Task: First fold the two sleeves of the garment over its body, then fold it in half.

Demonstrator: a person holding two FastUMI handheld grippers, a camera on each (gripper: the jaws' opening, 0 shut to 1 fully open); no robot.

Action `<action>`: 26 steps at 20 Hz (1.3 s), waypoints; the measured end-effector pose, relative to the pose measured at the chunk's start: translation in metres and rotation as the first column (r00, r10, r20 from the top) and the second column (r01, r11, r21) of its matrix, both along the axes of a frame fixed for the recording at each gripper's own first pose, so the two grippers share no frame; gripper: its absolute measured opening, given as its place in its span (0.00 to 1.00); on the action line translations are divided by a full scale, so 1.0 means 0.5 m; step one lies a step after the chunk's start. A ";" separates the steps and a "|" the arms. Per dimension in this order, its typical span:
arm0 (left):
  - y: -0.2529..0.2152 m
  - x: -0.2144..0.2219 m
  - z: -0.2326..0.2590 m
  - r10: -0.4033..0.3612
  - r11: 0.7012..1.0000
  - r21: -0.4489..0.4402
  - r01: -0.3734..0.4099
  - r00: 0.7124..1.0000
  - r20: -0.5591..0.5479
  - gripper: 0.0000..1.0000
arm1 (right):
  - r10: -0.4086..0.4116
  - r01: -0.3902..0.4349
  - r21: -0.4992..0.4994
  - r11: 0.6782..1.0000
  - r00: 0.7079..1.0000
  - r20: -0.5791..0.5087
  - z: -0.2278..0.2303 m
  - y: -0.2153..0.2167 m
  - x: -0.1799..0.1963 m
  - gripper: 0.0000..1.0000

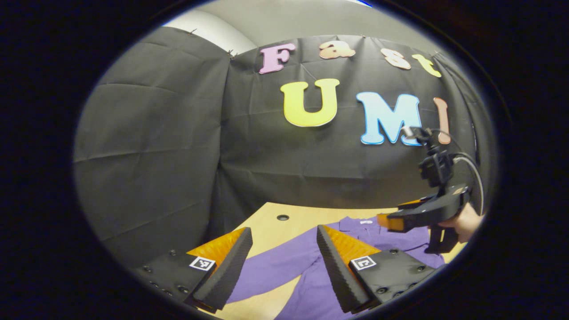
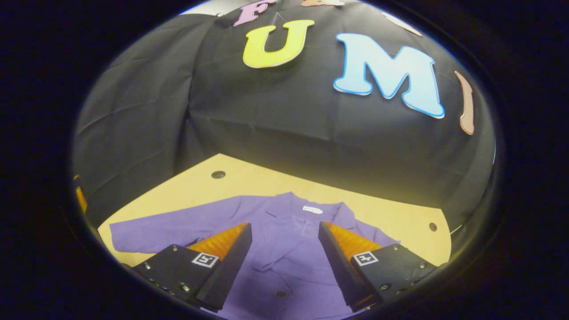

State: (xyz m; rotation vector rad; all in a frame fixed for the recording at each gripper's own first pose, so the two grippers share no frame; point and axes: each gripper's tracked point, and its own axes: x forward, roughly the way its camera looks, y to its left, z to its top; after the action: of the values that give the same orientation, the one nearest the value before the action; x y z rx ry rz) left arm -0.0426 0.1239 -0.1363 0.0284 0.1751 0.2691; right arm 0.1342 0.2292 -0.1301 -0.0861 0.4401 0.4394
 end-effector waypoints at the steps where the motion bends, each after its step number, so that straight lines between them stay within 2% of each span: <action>1: 0.002 -0.002 -0.008 0.007 1.000 0.001 -0.007 1.000 -0.007 0.92 | -0.008 0.008 0.019 1.000 1.000 0.018 0.018 -0.012 -0.010 0.94; 6: 0.039 -0.009 -0.053 0.063 0.998 -0.005 -0.063 0.997 -0.051 0.92 | -0.068 0.062 0.061 0.996 0.992 0.107 0.098 -0.095 -0.073 0.94; 8: 0.069 -0.024 -0.074 0.111 0.993 -0.034 -0.113 0.992 -0.067 0.92 | -0.097 0.090 0.056 0.994 0.986 0.133 0.114 -0.128 -0.099 0.94; 10: 0.106 -0.045 -0.103 0.169 0.983 -0.053 -0.174 0.982 -0.091 0.98 | -0.126 0.118 0.057 0.991 0.979 0.159 0.129 -0.161 -0.126 0.94; 11: 0.128 -0.055 -0.116 0.203 0.976 -0.062 -0.210 0.974 -0.104 0.92 | -0.140 0.132 0.057 0.990 0.975 0.170 0.137 -0.179 -0.144 0.92; 12: 0.156 -0.066 -0.129 0.243 0.965 -0.071 -0.252 0.963 -0.118 0.92 | -0.146 0.138 0.053 0.989 0.973 0.181 0.144 -0.194 -0.158 0.94; 14: 0.212 -0.094 -0.169 0.329 0.933 -0.090 -0.347 0.929 -0.167 0.95 | -0.157 0.153 0.036 0.988 0.971 0.182 0.148 -0.225 -0.194 0.94; 15: 0.236 -0.106 -0.191 0.365 0.915 -0.105 -0.389 0.911 -0.193 0.92 | -0.169 0.165 0.042 0.985 0.970 0.175 0.150 -0.239 -0.211 0.92; 16: 0.256 -0.113 -0.216 0.394 0.897 -0.123 -0.425 0.893 -0.219 0.95 | -0.184 0.175 0.065 0.982 0.971 0.154 0.151 -0.248 -0.227 0.94; 17: 0.272 -0.120 -0.240 0.420 0.877 -0.139 -0.461 0.873 -0.249 0.92 | -0.201 0.189 0.097 0.977 0.971 0.133 0.153 -0.257 -0.240 0.94; 19: 0.304 -0.135 -0.286 0.468 0.834 -0.160 -0.528 0.831 -0.299 0.94 | -0.245 0.229 0.151 0.962 0.964 0.104 0.162 -0.284 -0.260 0.94; 22: 0.353 -0.150 -0.358 0.523 0.775 -0.181 -0.606 0.775 -0.355 0.96 | -0.288 0.273 0.175 0.946 0.955 0.069 0.153 -0.325 -0.282 0.95; 23: 0.359 -0.154 -0.370 0.539 0.756 -0.180 -0.629 0.755 -0.374 0.93 | -0.301 0.287 0.170 0.943 0.951 0.064 0.148 -0.340 -0.284 0.94; 24: 0.363 -0.156 -0.378 0.557 0.737 -0.178 -0.652 0.735 -0.386 0.96 | -0.315 0.300 0.166 0.939 0.947 0.066 0.151 -0.352 -0.284 0.94; 26: 0.363 -0.153 -0.384 0.580 0.703 -0.185 -0.687 0.704 -0.409 0.93 | -0.330 0.316 0.160 0.935 0.941 0.070 0.149 -0.370 -0.287 0.92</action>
State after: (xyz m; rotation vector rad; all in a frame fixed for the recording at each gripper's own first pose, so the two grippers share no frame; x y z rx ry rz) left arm -0.1191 0.3056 -0.3281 -0.3337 0.5633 0.9506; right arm -0.0093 0.0443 -0.0553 0.1072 0.3178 0.1407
